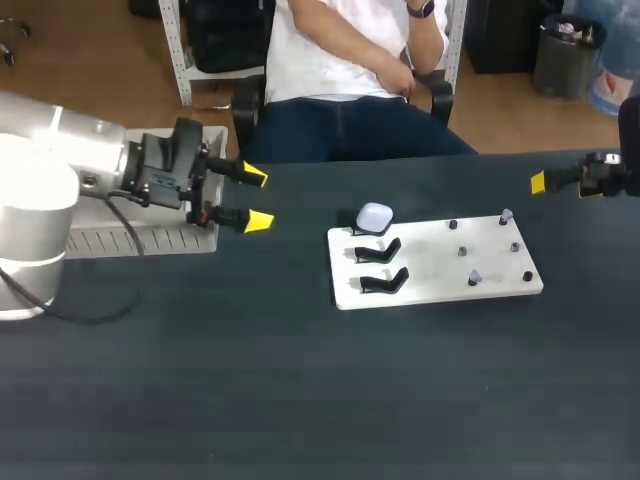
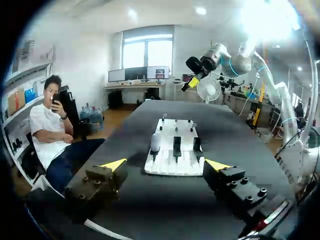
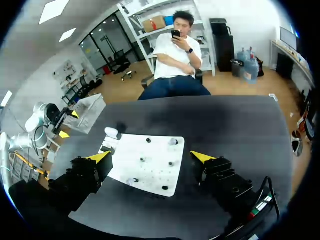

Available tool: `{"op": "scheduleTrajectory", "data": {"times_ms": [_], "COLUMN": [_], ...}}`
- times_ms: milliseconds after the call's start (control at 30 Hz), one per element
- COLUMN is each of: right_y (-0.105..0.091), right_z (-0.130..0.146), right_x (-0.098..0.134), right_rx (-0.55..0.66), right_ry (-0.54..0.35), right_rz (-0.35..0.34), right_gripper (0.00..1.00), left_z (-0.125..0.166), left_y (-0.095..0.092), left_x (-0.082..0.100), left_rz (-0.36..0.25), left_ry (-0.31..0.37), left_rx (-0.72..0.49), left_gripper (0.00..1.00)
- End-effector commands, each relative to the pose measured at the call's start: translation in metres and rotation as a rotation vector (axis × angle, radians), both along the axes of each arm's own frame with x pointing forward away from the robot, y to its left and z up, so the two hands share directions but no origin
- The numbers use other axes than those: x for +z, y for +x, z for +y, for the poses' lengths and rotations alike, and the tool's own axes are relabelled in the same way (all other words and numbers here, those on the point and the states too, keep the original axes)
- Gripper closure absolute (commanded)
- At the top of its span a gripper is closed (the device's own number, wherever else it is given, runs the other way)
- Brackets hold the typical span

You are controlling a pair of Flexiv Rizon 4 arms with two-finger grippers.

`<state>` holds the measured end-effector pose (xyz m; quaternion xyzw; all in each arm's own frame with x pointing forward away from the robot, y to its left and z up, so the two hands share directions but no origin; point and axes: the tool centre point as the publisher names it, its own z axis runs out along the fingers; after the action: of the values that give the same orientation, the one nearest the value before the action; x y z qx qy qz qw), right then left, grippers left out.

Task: Pick up each earbud case from the left stands, insert the matching earbuds, close the lid, and place the case in the box.

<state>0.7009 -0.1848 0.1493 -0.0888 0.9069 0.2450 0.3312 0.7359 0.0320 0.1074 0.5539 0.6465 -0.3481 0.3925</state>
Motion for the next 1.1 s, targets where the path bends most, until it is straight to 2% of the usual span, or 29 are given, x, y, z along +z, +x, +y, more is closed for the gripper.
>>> {"op": "scheduleTrajectory", "data": {"times_ms": [33, 400, 733, 1100], "right_y": [0.000, 0.000, 0.000, 0.000], "right_z": [0.000, 0.000, 0.000, 0.000], "right_x": [0.000, 0.000, 0.000, 0.000], "right_rx": [-0.001, -0.001, -0.001, -0.001], "right_ry": [-0.002, -0.002, -0.002, -0.002], "right_rz": [0.000, 0.000, 0.000, 0.000], "right_gripper": [0.00, 0.00, 0.00, 0.00], "left_z": [-0.028, -0.060, -0.083, -0.102], "left_y": [0.012, 0.019, 0.023, 0.029], "left_x": [-0.010, -0.033, -0.052, -0.063], "left_rz": [0.010, -0.003, 0.004, 0.022], "left_ry": [0.007, -0.004, 0.021, 0.015], "left_rx": [-0.025, 0.011, 0.018, 0.018], "left_gripper": [0.00, 0.00, 0.00, 0.00]}}
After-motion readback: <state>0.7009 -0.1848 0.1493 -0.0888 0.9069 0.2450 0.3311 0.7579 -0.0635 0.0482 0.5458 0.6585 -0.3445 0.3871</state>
